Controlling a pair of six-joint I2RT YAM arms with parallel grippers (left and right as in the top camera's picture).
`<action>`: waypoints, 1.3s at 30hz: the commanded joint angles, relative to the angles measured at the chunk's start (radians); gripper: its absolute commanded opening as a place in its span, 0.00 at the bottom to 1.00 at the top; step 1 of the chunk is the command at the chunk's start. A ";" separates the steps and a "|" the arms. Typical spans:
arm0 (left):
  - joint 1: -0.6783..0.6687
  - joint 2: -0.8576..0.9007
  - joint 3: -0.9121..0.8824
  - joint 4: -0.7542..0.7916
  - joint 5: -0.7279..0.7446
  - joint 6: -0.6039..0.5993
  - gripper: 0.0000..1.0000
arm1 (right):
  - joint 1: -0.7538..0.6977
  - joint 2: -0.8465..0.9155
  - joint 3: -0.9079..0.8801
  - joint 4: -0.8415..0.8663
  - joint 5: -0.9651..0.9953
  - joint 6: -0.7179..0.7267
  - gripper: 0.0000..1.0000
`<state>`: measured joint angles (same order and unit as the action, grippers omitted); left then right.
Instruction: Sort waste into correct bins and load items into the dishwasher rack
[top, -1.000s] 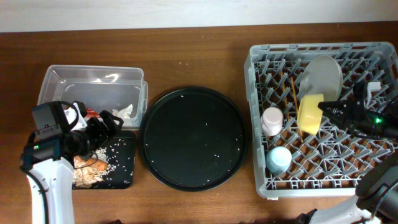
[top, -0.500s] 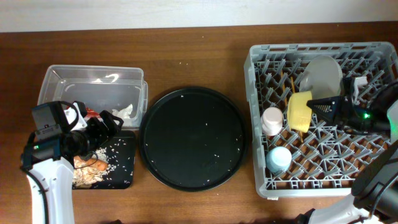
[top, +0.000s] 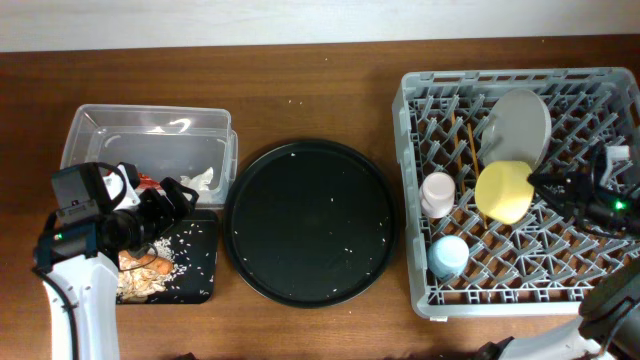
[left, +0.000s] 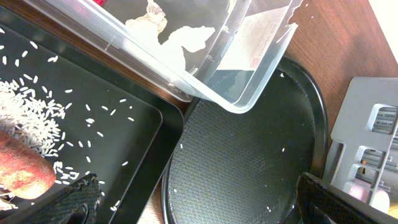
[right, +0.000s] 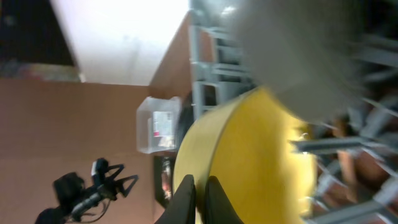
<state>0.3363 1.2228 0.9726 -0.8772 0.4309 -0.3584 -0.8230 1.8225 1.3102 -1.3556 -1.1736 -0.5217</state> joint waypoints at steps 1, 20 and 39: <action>0.004 -0.013 0.014 0.002 0.010 0.016 0.99 | -0.035 -0.003 -0.011 0.072 0.126 0.161 0.12; 0.004 -0.013 0.014 0.002 0.010 0.016 0.99 | 0.497 -0.127 0.519 -0.105 0.859 0.392 0.67; 0.004 -0.013 0.014 0.002 0.010 0.016 0.99 | 0.926 -0.111 0.519 -0.058 1.201 0.452 0.98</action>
<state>0.3363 1.2221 0.9730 -0.8772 0.4309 -0.3584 0.0937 1.7130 1.8141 -1.4132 0.0113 -0.0784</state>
